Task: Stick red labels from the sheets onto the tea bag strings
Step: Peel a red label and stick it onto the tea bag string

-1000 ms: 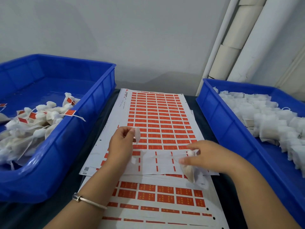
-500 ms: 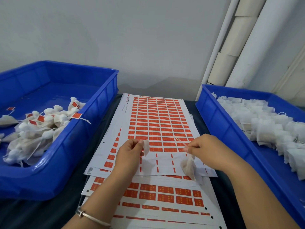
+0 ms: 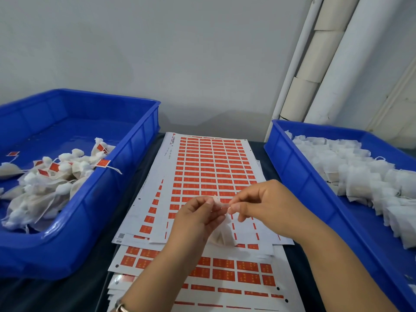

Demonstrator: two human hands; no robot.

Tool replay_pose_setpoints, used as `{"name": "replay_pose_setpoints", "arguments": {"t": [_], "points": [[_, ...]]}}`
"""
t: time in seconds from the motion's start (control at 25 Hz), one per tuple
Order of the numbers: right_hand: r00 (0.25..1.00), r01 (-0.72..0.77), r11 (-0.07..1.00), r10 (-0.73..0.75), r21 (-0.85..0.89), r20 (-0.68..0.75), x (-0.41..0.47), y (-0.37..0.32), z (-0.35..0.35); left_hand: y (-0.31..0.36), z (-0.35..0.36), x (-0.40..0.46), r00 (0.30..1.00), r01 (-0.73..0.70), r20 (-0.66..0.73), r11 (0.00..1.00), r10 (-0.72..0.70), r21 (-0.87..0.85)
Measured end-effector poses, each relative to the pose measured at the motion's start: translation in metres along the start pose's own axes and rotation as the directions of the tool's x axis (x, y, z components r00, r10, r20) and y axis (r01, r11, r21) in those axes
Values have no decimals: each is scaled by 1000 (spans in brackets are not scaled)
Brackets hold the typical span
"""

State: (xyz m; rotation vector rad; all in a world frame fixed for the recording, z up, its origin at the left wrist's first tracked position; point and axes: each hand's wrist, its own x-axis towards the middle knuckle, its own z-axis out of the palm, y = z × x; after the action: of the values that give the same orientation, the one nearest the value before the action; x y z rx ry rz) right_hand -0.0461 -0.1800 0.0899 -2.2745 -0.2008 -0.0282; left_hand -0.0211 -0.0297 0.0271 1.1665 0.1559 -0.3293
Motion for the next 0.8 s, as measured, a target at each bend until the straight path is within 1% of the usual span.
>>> {"name": "replay_pose_setpoints", "arguments": {"t": [0.04, 0.16, 0.24, 0.36, 0.44, 0.52, 0.64, 0.8], "points": [[1000, 5, 1000, -5, 9, 7, 0, 0, 1, 0, 0, 0, 1000, -19, -22, 1000, 20, 24], [999, 7, 1000, -7, 10, 40, 0, -4, 4, 1, 1, 1, 975, -96, -173, 964, 142, 247], [999, 19, 1000, -18, -12, 29, 1, -6, 6, 3, 4, -2, 961, -95, -218, 944, 169, 315], [997, 40, 998, -44, -50, -64, 6, -4, 9, 1, 10, -8, 965, -44, -227, 940, 127, 338], [994, 24, 1000, -25, -4, -111, 10, 0, 10, -1, 14, -10, 973, 1, -215, 939, 78, 343], [991, -12, 999, 17, 37, -129, 11, 4, 10, -3, 16, -11, 978, 32, -203, 947, 36, 321], [983, -69, 997, 76, 45, -166, 11, 10, 11, -4, 16, -12, 980, 58, -200, 958, -1, 282], [980, -88, 992, 104, 95, -172, 13, 16, 13, -3, 15, -13, 983, 64, -184, 960, -13, 274]]}}
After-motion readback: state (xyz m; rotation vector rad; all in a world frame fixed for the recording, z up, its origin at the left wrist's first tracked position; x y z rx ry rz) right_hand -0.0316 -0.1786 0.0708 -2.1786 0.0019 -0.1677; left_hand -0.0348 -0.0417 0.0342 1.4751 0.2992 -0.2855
